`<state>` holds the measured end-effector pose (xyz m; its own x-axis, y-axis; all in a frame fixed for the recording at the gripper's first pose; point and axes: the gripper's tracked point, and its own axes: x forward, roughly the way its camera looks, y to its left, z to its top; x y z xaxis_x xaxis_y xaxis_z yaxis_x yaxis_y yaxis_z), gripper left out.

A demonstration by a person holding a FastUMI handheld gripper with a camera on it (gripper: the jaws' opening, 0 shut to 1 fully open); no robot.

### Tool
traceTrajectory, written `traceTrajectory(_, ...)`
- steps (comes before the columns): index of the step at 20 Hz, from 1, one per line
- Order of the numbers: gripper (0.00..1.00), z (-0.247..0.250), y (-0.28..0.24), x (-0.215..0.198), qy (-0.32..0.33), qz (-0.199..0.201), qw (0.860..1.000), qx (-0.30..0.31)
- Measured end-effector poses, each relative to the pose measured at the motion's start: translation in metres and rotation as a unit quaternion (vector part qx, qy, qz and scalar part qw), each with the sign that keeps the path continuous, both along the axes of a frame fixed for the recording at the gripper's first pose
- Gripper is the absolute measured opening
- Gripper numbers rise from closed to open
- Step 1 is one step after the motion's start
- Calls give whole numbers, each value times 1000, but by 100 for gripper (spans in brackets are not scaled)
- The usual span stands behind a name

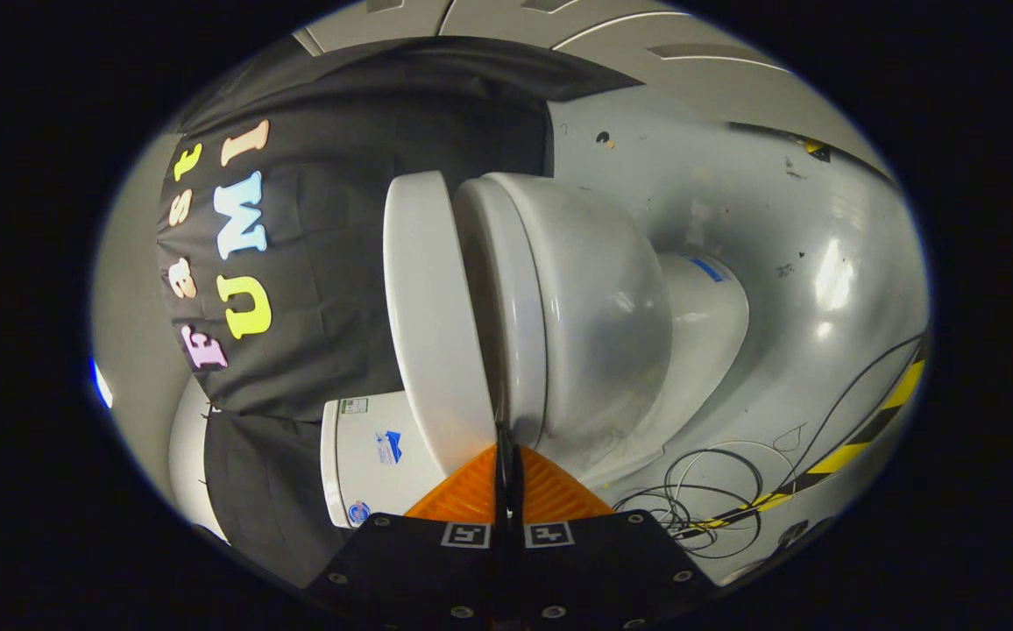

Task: Open the toilet lid.

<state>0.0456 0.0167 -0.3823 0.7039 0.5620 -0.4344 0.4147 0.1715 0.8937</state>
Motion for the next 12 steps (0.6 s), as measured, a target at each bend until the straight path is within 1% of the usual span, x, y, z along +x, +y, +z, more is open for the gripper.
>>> traceTrajectory(4, 0, -1, 3, 2, -8, 5, 1000, -25)
traceTrajectory(8, 0, 2, 3, 3, 1, 5, 1000, -31)
traceTrajectory(12, 0, 12, 6, 4, -13, 24, 998, -63)
